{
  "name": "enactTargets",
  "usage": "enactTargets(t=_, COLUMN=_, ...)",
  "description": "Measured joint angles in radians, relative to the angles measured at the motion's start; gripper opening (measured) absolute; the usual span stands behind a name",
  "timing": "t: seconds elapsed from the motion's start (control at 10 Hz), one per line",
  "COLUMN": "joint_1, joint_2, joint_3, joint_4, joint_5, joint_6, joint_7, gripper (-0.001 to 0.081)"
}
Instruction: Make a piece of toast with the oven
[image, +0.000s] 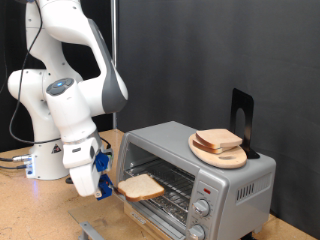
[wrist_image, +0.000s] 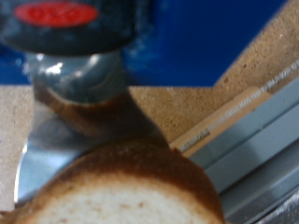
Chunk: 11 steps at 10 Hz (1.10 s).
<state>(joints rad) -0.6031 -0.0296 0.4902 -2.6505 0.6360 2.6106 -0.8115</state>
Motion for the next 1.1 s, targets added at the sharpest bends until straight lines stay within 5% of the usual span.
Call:
enactTargets(t=0.7, joint_1=-0.004, joint_2=-0.085, joint_3=-0.009, joint_4=0.005, joint_5=0.004, joint_6=-0.060, joint_7=-0.047, gripper=0.0491)
enactTargets(t=1.1, joint_1=-0.013, joint_2=-0.095, joint_3=0.013, joint_4=-0.015, joint_5=-0.209, joint_6=-0.030, joint_7=0.160, gripper=0.0491)
